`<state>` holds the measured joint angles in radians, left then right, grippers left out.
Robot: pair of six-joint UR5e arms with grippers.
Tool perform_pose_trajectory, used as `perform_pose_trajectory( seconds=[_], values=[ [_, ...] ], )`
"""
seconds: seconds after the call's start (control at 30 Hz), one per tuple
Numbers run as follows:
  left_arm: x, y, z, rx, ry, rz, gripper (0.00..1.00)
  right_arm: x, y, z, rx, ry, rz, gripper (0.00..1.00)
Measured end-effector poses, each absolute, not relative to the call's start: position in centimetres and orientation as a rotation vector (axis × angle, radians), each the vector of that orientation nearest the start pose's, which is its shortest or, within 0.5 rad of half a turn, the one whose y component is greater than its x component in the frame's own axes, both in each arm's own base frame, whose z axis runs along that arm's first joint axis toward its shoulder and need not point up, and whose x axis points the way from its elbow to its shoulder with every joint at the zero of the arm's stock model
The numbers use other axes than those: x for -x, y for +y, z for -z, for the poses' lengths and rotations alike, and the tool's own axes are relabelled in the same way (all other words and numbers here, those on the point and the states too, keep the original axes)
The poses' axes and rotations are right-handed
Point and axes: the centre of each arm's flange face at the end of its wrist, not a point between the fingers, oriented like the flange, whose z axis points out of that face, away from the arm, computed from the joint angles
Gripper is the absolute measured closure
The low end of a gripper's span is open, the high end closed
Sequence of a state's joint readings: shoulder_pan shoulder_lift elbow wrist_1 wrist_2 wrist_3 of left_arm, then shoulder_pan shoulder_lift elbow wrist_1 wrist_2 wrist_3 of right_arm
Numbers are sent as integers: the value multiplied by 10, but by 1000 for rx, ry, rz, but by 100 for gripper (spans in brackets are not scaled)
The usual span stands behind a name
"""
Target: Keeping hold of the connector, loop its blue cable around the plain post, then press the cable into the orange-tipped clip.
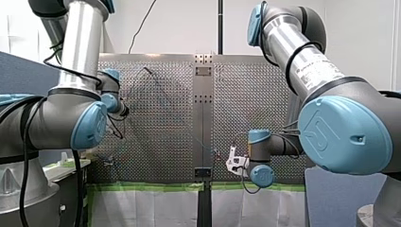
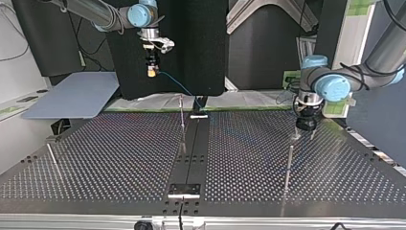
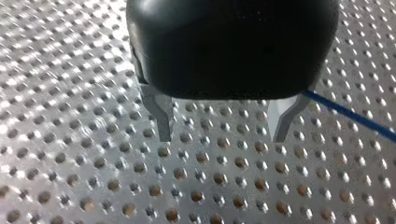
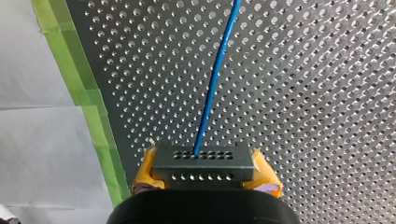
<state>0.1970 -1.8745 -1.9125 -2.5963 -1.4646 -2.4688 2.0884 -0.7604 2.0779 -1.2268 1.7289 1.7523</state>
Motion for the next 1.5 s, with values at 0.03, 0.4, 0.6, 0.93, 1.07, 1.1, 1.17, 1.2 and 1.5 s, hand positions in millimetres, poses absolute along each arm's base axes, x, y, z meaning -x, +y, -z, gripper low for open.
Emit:
perform_pose_trajectory(
  seconds=[0.03,0.4,0.6,0.93,1.07,1.1,1.17,1.2,1.5],
  values=[
    [-546,-39,-226,820,1491,625,0,-347,-372,33,-1485,-1224,-1524,100],
    [-525,-71,-273,815,1462,793,0,-347,-372,33,-1486,-1225,-1523,100],
    [-507,-72,-286,839,1428,797,0,-348,-371,33,-1488,-1226,-1524,100],
    [-491,-76,-302,812,1416,755,0,-349,-369,33,-1496,-1227,-1522,100],
    [-486,-82,-310,790,1427,748,0,-349,-369,33,-1498,-1227,-1521,100],
    [-484,-83,-313,784,1428,748,0,-349,-369,33,-1498,-1228,-1521,100],
    [-480,-87,-320,768,1430,748,0,-349,-369,33,-1498,-1228,-1521,100],
    [-478,-89,-323,758,1430,748,0,-349,-369,33,-1498,-1228,-1521,100],
    [-453,-106,-354,672,1452,724,0,-349,-369,33,-1499,-1230,-1522,100]
  ],
)
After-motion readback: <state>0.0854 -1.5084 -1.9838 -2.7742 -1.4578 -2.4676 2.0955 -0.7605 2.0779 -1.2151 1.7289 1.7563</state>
